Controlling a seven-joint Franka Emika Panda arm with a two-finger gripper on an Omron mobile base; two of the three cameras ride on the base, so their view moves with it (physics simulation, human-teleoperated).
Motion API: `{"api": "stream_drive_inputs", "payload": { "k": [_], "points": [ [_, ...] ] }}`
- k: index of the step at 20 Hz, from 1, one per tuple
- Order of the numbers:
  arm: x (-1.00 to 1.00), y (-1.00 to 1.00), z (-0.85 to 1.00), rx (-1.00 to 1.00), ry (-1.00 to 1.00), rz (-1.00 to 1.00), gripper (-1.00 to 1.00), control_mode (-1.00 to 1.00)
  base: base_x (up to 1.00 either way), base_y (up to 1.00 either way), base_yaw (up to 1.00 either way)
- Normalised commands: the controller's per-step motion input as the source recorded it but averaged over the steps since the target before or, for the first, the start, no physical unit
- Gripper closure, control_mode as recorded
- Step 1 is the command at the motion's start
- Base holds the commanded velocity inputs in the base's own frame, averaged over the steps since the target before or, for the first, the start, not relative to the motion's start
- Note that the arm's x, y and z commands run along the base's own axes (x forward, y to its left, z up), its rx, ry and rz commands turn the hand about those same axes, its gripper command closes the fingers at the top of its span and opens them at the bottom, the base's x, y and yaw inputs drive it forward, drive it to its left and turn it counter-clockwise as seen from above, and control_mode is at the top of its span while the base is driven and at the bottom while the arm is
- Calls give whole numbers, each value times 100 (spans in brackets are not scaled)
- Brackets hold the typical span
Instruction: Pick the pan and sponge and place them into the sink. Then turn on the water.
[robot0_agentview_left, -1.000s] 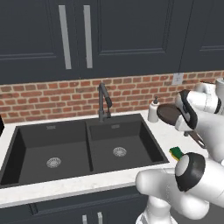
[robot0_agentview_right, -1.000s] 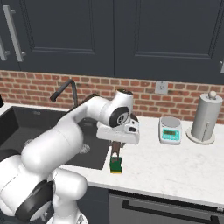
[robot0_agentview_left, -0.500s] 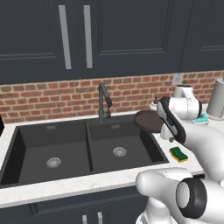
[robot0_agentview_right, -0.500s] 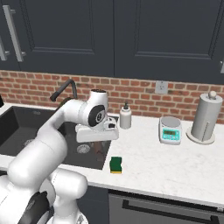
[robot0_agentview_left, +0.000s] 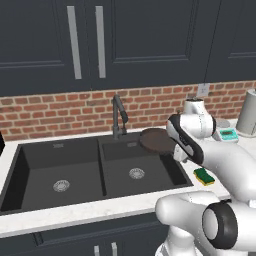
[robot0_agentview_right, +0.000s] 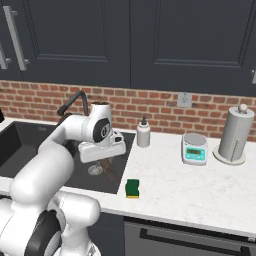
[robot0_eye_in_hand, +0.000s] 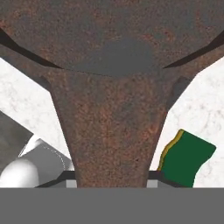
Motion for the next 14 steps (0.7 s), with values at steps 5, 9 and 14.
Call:
{"api": "stream_drive_inputs", "payload": {
  "k": [5, 9, 14],
  "points": [
    [47, 53, -24, 1, 8, 0, 100, -100, 0, 0, 0],
    [39, 51, -37, 0, 7, 0, 100, -100, 0, 0, 0],
    [19, 25, -49, 1, 0, 0, 100, -100, 0, 0, 0]
  ]
}}
